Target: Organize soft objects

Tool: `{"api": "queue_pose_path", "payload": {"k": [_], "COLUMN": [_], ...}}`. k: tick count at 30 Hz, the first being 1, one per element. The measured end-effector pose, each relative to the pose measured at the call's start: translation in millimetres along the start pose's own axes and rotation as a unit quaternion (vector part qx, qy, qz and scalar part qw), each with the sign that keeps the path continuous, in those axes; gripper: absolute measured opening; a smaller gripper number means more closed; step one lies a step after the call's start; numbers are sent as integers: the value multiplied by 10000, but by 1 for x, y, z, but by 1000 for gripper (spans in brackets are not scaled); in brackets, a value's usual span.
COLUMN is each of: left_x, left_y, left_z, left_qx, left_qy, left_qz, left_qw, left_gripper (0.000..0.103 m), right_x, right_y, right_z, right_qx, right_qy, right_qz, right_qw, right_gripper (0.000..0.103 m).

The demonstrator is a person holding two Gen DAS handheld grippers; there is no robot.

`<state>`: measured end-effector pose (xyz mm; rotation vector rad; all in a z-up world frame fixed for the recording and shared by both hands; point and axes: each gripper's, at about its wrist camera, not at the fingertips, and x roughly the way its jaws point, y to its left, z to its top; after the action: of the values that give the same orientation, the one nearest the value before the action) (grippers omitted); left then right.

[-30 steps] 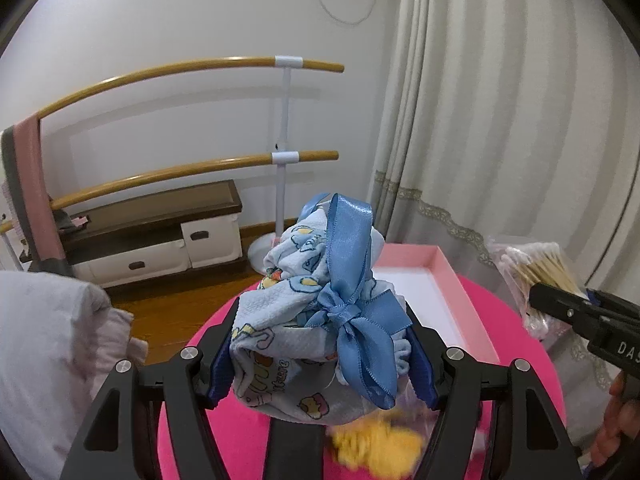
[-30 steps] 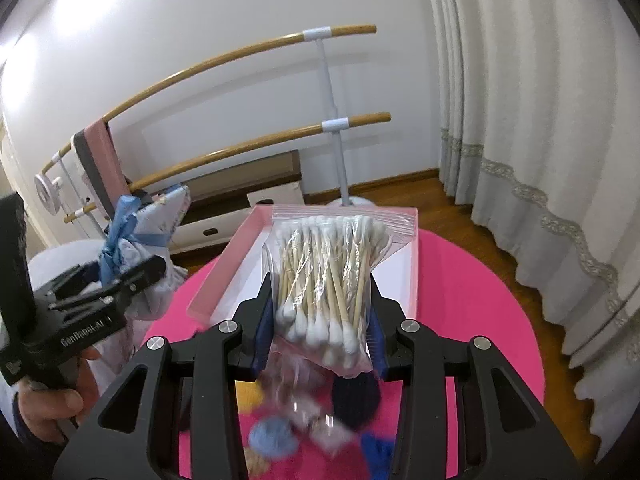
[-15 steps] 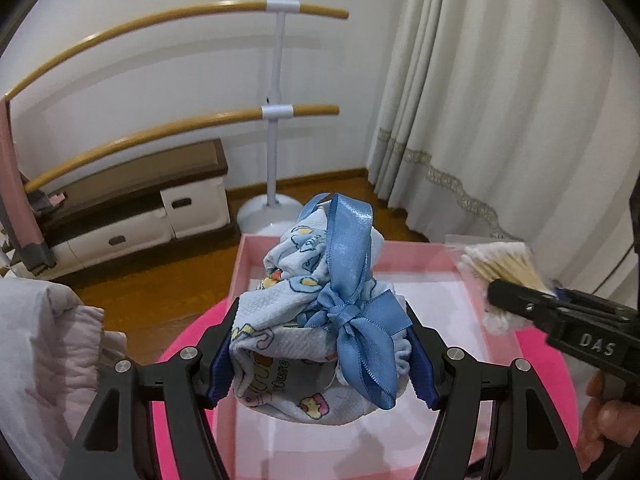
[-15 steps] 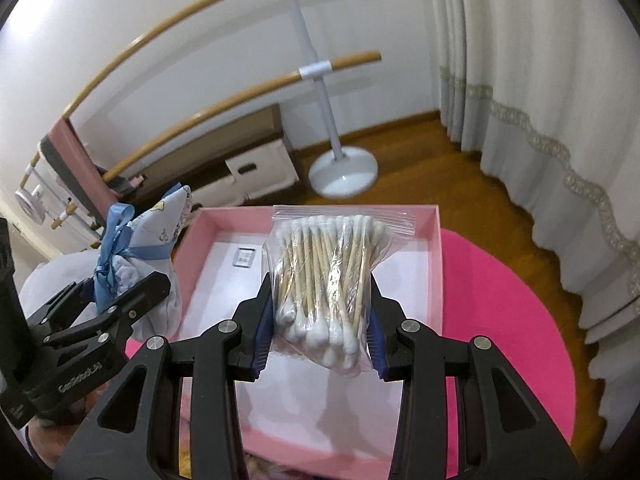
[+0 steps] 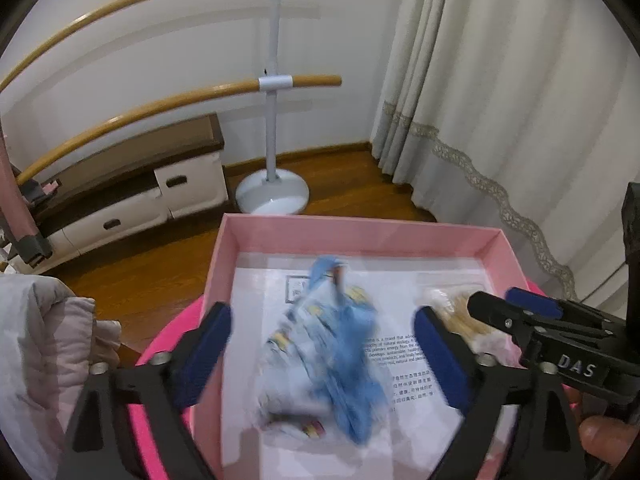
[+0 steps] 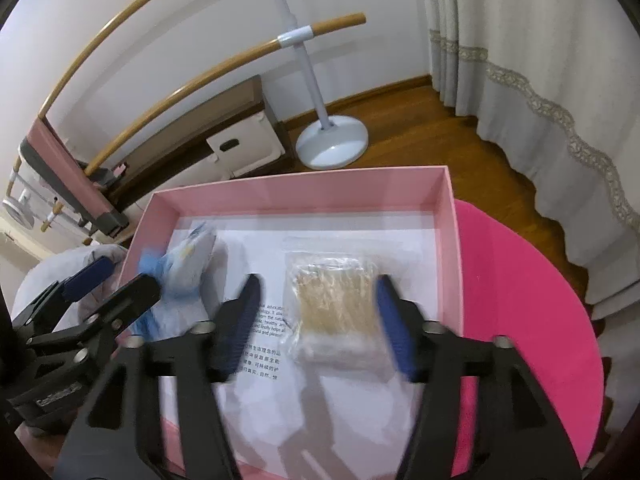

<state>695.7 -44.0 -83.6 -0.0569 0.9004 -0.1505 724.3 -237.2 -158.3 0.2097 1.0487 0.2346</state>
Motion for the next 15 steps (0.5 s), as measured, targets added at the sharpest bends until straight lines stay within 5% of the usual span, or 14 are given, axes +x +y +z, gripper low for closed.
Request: {"api": "queue_pose_path", "payload": {"k": [1, 3, 15], "left_x": [-4, -14, -109], "left_y": [0, 0, -15], "left_z": [1, 7, 2], "left_qx": [0, -9, 57], "left_qy": [-85, -258, -1319], "left_qz": [58, 148, 415], "left_qw": [9999, 9996, 9904], "left_gripper": [103, 103, 103], "right_x": [-3, -13, -121], "right_y": [0, 1, 13], "right_z": [-1, -4, -44], "right_qx": [5, -1, 154], "right_qy": [-48, -140, -1047], "right_qz": [17, 71, 59], "right_qw": [10000, 9999, 9944], "right_gripper": [90, 103, 103]}}
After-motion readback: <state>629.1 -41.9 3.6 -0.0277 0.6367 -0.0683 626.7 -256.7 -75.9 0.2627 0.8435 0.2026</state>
